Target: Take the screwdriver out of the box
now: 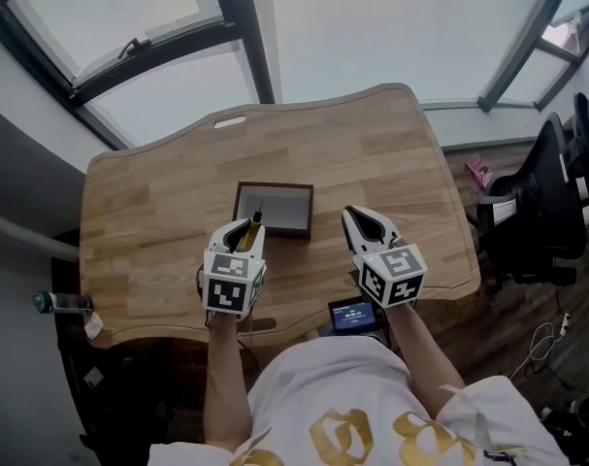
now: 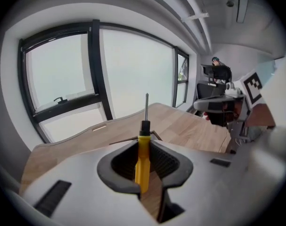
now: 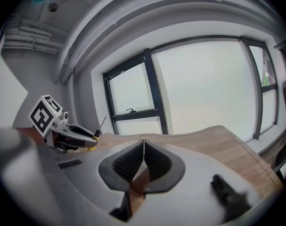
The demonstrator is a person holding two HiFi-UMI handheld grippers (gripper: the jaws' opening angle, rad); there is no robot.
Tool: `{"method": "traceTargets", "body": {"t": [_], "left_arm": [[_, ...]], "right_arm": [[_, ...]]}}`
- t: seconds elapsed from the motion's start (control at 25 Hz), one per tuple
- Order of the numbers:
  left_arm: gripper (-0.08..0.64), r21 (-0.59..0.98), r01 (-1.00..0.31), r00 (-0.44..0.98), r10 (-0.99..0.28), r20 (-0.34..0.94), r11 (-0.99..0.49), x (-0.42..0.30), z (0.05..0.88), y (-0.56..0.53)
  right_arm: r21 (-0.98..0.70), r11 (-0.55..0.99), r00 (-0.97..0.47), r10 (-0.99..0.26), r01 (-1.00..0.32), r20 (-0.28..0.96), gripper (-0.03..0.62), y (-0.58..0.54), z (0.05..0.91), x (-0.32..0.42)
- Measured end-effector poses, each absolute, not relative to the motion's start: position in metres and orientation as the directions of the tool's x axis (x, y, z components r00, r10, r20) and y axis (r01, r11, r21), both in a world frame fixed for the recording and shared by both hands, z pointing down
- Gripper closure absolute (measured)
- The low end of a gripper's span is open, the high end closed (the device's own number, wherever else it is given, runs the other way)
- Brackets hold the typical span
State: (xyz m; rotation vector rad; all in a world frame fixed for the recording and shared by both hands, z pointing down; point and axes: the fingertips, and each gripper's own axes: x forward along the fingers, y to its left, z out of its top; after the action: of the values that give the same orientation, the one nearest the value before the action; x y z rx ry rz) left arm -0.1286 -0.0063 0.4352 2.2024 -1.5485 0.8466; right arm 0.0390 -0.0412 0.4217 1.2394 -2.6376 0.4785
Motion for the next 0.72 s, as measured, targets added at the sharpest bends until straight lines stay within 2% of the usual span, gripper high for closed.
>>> {"method": "traceTargets", "body": {"t": [0.48, 0.72], "left_arm": [[0.479, 0.16, -0.949, 0.314, -0.849, 0.426, -0.271, -0.135, 0.409, 0.0], [0.479, 0.131, -0.955, 0.298, -0.858, 0.419, -0.267, -0.135, 0.412, -0.001]], "right_arm": [[-0.175, 0.593, -0.616, -0.731, -0.786, 0.293, 0.56, -0.033, 0.416, 0.037], [-0.161, 0.602, -0.621, -0.728, -0.782, 0.29, 0.561, -0.032, 0.414, 0.031]]}}
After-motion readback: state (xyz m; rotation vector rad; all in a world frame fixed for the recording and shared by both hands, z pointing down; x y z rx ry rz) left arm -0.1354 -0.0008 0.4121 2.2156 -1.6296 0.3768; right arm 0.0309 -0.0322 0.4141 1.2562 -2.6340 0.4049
